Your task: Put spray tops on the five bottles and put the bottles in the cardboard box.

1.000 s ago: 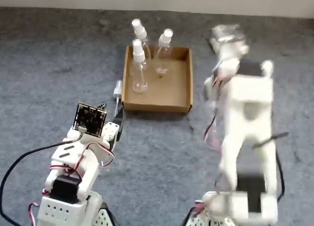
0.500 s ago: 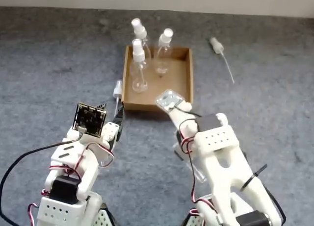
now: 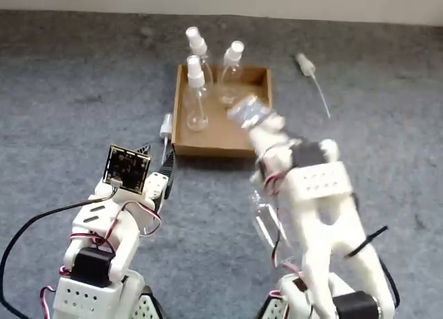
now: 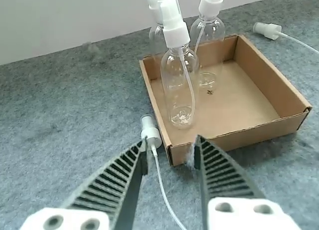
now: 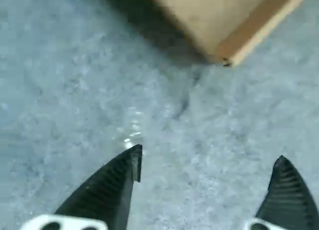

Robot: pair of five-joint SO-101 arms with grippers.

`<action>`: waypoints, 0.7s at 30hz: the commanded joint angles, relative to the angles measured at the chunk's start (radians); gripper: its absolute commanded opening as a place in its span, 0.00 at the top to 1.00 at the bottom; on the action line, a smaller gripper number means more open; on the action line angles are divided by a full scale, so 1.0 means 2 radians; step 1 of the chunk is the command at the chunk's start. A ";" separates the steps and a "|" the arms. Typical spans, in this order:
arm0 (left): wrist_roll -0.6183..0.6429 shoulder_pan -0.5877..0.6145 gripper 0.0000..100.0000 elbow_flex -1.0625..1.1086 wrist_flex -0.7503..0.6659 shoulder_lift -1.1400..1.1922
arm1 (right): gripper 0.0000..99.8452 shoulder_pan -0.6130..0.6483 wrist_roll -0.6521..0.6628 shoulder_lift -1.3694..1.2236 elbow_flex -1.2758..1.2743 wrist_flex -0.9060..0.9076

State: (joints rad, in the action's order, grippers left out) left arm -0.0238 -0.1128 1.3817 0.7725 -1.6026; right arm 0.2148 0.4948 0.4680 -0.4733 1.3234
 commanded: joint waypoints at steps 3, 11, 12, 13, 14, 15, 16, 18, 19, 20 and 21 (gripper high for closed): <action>-0.002 0.005 0.88 -0.003 -0.011 -0.002 | 0.67 -0.102 0.003 -0.129 0.229 0.010; -0.002 0.004 0.88 -0.003 -0.009 -0.002 | 0.75 -0.148 0.002 -0.432 0.519 0.005; -0.002 0.004 0.88 -0.003 -0.009 -0.003 | 0.77 -0.148 0.002 -0.468 0.560 0.005; -0.002 0.004 0.88 -0.003 -0.009 -0.004 | 0.78 -0.148 0.002 -0.501 0.598 0.005; -0.002 0.004 0.88 -0.003 -0.009 -0.004 | 0.78 -0.148 0.002 -0.535 0.638 0.005; -0.002 0.004 0.88 -0.003 -0.009 -0.005 | 0.78 -0.149 0.002 -0.569 0.675 0.005; -0.002 0.004 0.88 -0.003 -0.009 -0.005 | 0.78 -0.150 0.002 -0.603 0.713 0.005; -0.002 0.004 0.88 -0.003 -0.009 -0.003 | 0.78 -0.150 0.002 -0.671 0.787 0.005; -0.002 0.004 0.88 -0.003 -0.009 -0.003 | 0.78 -0.150 0.002 -0.705 0.822 0.005; -0.002 0.004 0.88 -0.003 -0.009 -0.003 | 0.78 -0.151 0.002 -0.739 0.857 0.005; -0.002 0.004 0.88 -0.003 -0.009 -0.003 | 0.78 -0.151 0.002 -0.771 0.891 0.005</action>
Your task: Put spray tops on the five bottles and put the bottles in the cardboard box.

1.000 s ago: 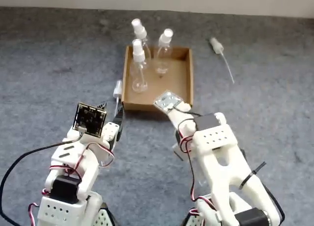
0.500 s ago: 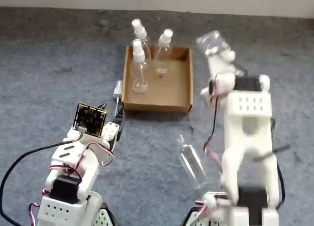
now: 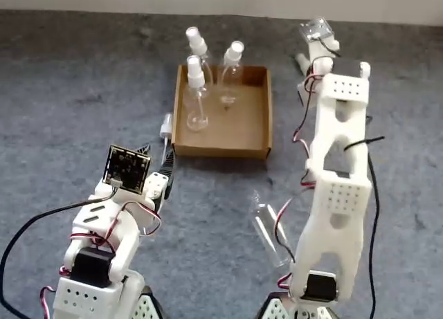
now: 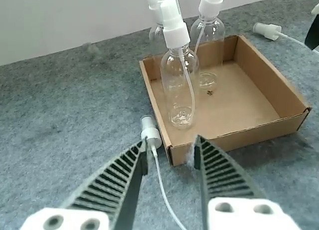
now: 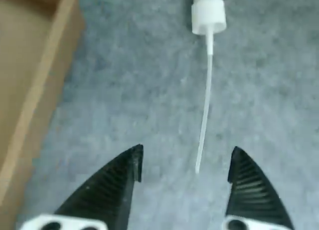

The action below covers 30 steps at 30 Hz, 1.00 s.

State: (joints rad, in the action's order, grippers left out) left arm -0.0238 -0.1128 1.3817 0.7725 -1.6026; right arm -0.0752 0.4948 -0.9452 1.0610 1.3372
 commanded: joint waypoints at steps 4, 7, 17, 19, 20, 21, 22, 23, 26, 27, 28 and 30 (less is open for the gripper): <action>-0.002 0.004 0.88 -0.003 -0.009 -0.003 | 0.78 -0.010 0.002 -0.178 0.252 -0.002; -0.002 0.004 0.88 -0.003 -0.009 -0.003 | 0.79 -0.019 0.002 -0.239 0.327 0.000; -0.002 0.004 0.88 -0.003 -0.009 -0.003 | 0.96 -0.060 0.002 -0.258 0.359 0.004; -0.002 0.004 0.88 -0.003 -0.009 -0.003 | 1.00 -0.066 0.002 -0.257 0.356 0.019; -0.002 0.004 0.88 -0.003 -0.009 -0.003 | 1.00 -0.066 0.002 -0.255 0.356 0.036; -0.002 0.004 0.88 -0.003 -0.009 -0.003 | 1.00 -0.067 0.004 -0.249 0.356 0.056; -0.002 0.004 0.88 -0.003 -0.009 -0.003 | 1.00 -0.069 0.004 -0.240 0.356 0.076; -0.002 0.004 0.88 -0.003 -0.009 -0.003 | 1.00 -0.070 0.003 -0.231 0.356 0.094; -0.002 0.004 0.88 -0.003 -0.009 -0.003 | 1.00 -0.078 0.004 -0.197 0.356 0.142; -0.002 0.004 0.88 -0.003 -0.009 -0.003 | 1.00 -0.079 0.005 -0.184 0.356 0.162; -0.002 0.004 0.88 -0.003 -0.009 -0.003 | 1.00 -0.082 0.006 -0.171 0.356 0.185; -0.002 0.004 0.88 0.002 -0.011 -0.003 | 1.00 -0.087 0.022 -0.150 0.356 0.217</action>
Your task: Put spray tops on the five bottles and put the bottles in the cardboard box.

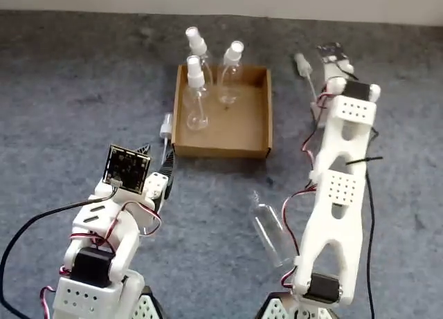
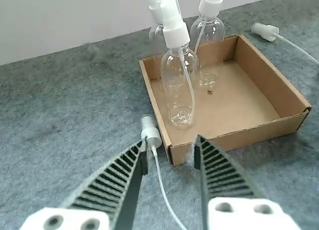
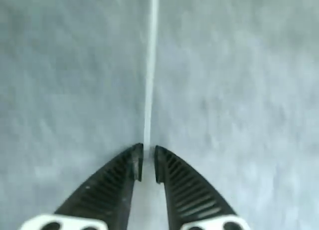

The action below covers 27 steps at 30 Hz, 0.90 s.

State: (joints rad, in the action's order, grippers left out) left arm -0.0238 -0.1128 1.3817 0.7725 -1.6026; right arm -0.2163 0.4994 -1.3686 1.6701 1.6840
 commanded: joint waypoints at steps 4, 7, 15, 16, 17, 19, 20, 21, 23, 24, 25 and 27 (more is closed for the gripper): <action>-0.002 0.004 0.88 0.006 -0.012 -0.006 | 1.00 -0.058 0.025 0.087 0.036 0.043; -0.002 0.004 0.88 0.006 -0.012 -0.006 | 1.00 -0.089 0.041 0.119 -0.030 0.043; -0.002 0.004 0.88 0.005 -0.012 -0.006 | 1.00 -0.112 0.062 0.306 -0.293 0.033; -0.002 0.004 0.88 0.005 -0.012 -0.006 | 0.99 -0.102 0.053 0.324 -0.300 0.027; -0.002 0.005 0.88 0.004 -0.012 -0.007 | 0.99 -0.090 0.035 0.336 -0.302 0.016; -0.002 0.007 0.88 0.003 -0.012 -0.007 | 0.99 -0.065 -0.006 0.346 -0.301 -0.002; -0.002 0.007 0.88 0.003 -0.012 -0.007 | 0.99 -0.051 -0.022 0.346 -0.300 -0.016; -0.002 0.007 0.88 0.003 -0.012 -0.007 | 0.99 -0.037 -0.038 0.347 -0.300 -0.034; -0.002 0.007 0.88 0.003 -0.012 -0.007 | 0.99 -0.010 -0.069 0.345 -0.301 -0.079; -0.002 0.007 0.88 0.003 -0.012 -0.007 | 0.99 0.001 -0.084 0.345 -0.302 -0.110; -0.002 0.007 0.88 0.003 -0.012 -0.007 | 0.99 0.013 -0.098 0.345 -0.304 -0.142; -0.002 0.007 0.88 0.003 -0.012 -0.007 | 0.99 0.032 -0.130 0.341 -0.313 -0.204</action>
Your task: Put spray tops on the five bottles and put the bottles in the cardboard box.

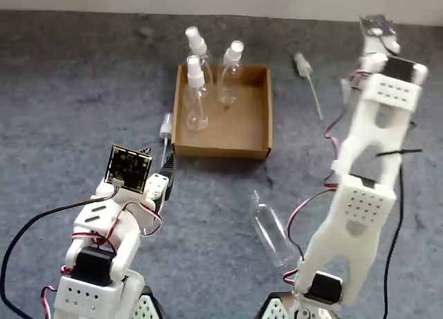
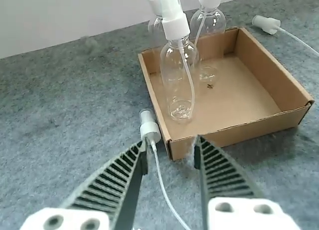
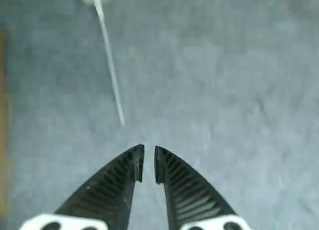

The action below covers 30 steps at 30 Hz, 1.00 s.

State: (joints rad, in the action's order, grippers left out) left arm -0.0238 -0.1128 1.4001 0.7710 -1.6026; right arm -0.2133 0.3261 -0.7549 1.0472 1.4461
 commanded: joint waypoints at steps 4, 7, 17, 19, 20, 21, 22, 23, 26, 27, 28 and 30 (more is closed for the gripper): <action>-0.002 0.005 0.88 -0.004 -0.011 -0.007 | 0.89 0.049 -0.094 -0.002 -0.033 -0.184; -0.002 0.005 0.88 -0.003 -0.011 -0.007 | 0.78 0.052 -0.103 -0.038 -0.033 -0.235; -0.002 0.005 0.88 -0.003 -0.011 -0.007 | 0.77 0.085 -0.114 -0.124 -0.033 -0.365; -0.002 0.005 0.88 -0.003 -0.011 -0.007 | 0.77 0.086 -0.114 -0.131 -0.033 -0.379; -0.002 0.005 0.88 -0.003 -0.011 -0.007 | 0.77 0.086 -0.114 -0.132 -0.033 -0.387; -0.002 0.005 0.88 -0.003 -0.011 -0.007 | 0.77 0.086 -0.114 -0.136 -0.033 -0.395; -0.002 0.005 0.88 -0.003 -0.011 -0.007 | 0.77 0.086 -0.114 -0.140 -0.033 -0.404; -0.002 0.005 0.88 -0.003 -0.011 -0.007 | 0.77 0.086 -0.114 -0.145 -0.033 -0.414; -0.002 0.005 0.88 -0.003 -0.011 -0.007 | 0.77 0.086 -0.114 -0.164 -0.033 -0.437; -0.002 0.005 0.88 -0.003 -0.011 -0.007 | 0.77 0.087 -0.114 -0.171 -0.033 -0.445; -0.002 0.005 0.88 -0.003 -0.011 -0.007 | 0.77 0.087 -0.114 -0.178 -0.033 -0.451; -0.002 0.005 0.88 -0.003 -0.011 -0.007 | 0.77 0.089 -0.114 -0.193 -0.033 -0.472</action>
State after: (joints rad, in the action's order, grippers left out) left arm -0.0238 -0.1128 1.4001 0.7710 -1.6026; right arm -0.0506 0.1082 -1.1462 0.9735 0.5654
